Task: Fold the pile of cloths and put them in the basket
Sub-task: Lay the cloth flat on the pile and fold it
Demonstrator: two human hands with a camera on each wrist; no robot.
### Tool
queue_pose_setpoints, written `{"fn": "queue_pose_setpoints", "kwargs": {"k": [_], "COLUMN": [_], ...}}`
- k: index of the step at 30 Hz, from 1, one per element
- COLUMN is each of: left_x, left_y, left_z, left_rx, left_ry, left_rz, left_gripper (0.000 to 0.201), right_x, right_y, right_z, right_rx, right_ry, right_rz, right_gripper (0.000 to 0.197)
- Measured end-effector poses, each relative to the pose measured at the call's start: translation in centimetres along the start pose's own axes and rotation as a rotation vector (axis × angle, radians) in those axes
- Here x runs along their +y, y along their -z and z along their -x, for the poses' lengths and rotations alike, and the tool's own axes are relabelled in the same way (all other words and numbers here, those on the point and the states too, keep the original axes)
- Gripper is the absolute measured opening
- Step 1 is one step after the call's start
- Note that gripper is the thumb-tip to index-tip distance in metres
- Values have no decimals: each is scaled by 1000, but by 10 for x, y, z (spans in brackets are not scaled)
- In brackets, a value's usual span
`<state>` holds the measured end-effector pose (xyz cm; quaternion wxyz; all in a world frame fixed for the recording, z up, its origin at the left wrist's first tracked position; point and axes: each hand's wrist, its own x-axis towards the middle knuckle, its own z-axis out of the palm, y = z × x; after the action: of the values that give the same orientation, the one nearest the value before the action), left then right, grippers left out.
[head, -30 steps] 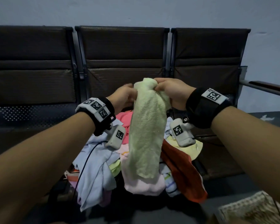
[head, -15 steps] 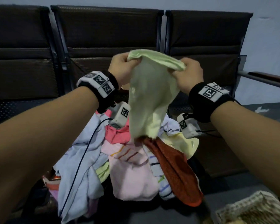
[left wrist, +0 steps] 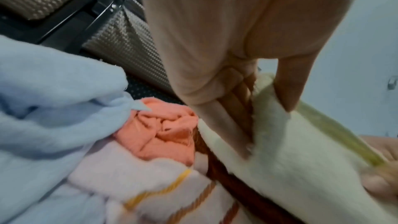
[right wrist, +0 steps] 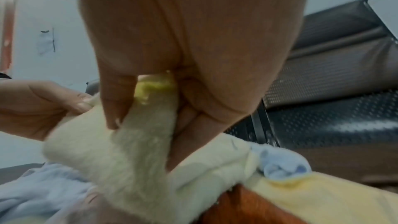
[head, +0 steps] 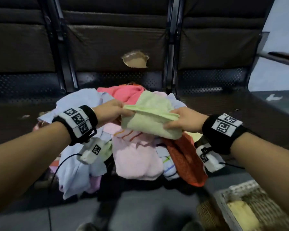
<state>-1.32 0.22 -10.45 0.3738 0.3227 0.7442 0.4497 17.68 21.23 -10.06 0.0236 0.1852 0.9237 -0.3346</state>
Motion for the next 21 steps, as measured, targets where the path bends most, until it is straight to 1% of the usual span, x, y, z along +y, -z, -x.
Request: {"fn": "queue_pose_setpoints", "kwargs": {"k": [1, 3, 5, 7, 9, 10, 12, 14, 15, 17, 19, 21], "left_x": [-9, -20, -26, -28, -26, -27, -27, -31, -33, -38, -43, -47], "left_y": [-1, -4, -5, -7, -9, -12, -17, -21, -23, -23, -24, -25], "left_z": [1, 2, -2, -13, -26, -36, -56, -76, -85, -103, -117, -126], "left_rx": [-74, -207, -259, -254, -178, -106, 48, 156, 204, 313, 415, 457], "left_ry": [62, 196, 277, 288, 220, 168, 71, 21, 10, -12, -55, -77], "left_rz": [-35, -89, -159, -182, -149, -106, -5, 75, 98, 77, 23, 9], "left_gripper": [29, 22, 25, 31, 31, 30, 22, 12, 14, 25, 22, 21], "right_x": [7, 18, 25, 31, 33, 35, 41, 49, 52, 58, 61, 62], "right_y": [-9, -23, -32, -34, -31, -29, -26, -25, -26, -29, -31, -32], "right_z": [2, 5, 1, -8, -17, -24, -41, -60, -68, -82, -94, -102], "right_rx": [-75, -199, -283, -292, -228, -173, -22, 120, 173, 262, 345, 403], "right_ry": [-23, -68, -142, -212, -232, -236, -244, -256, -251, -246, -254, -253], "right_rz": [-28, -153, -300, -411, -492, -519, -515, -482, -457, -400, -353, -309], "right_gripper": [24, 16, 9, 12, 12, 11, 21, 32, 33, 32, 25, 14]}}
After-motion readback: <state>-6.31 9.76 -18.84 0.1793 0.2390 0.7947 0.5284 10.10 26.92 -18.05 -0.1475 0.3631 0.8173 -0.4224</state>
